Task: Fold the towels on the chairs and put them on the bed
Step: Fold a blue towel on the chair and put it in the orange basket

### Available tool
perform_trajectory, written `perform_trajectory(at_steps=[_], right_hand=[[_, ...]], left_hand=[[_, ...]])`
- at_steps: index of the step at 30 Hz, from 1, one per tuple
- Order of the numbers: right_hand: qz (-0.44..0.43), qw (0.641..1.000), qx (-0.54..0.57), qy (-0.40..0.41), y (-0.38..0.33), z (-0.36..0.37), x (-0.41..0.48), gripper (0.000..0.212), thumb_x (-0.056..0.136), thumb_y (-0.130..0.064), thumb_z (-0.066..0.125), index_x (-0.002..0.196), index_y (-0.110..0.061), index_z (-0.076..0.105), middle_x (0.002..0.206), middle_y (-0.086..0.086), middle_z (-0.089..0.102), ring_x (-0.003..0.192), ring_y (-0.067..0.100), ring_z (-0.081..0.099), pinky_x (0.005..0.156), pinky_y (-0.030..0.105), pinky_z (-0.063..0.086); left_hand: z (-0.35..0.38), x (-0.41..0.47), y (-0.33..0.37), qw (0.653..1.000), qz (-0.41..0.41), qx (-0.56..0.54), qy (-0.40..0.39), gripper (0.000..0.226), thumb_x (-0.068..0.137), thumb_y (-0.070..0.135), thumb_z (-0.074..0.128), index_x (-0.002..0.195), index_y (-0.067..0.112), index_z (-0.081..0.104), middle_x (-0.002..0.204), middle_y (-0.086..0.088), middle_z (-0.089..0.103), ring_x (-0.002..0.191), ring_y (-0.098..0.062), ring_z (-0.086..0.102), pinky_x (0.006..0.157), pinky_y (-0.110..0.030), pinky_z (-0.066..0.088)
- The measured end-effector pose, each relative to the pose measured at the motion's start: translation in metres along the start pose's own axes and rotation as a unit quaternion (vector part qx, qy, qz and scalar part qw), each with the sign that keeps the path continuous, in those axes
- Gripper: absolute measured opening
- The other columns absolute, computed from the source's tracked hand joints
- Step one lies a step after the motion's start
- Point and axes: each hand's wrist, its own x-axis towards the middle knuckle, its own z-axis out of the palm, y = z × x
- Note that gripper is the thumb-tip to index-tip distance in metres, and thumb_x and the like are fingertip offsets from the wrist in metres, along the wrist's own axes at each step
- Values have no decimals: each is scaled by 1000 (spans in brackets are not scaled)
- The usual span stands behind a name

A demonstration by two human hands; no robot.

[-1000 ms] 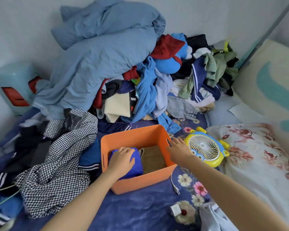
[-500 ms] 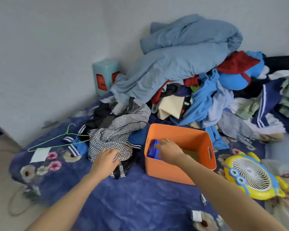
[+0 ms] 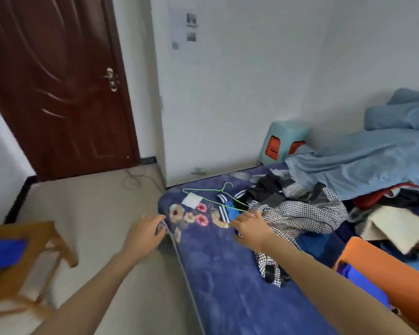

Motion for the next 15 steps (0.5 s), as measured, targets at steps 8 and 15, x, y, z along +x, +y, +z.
perform_trajectory(at_steps=[8,15], right_hand=[[-173,980,23,91,-170,-49,144,18,47,-40,55,54,-27,65,51,-4,61,48,15,62,44,32,49],[-322,946,32,-4,-280,-87,195,44,93,-33,41,134,-18,45,136,6,47,128,21,38,105,35,23]], left_hand=[[-102,-115,-166,966,-247,19,73,23,92,24,49,102,10,64,92,-7,64,91,-27,61,77,-35,45],[-119,-227,-211,906,-392,-8,162,17,87,10,59,103,8,65,100,-12,66,92,-26,61,77,-26,43]])
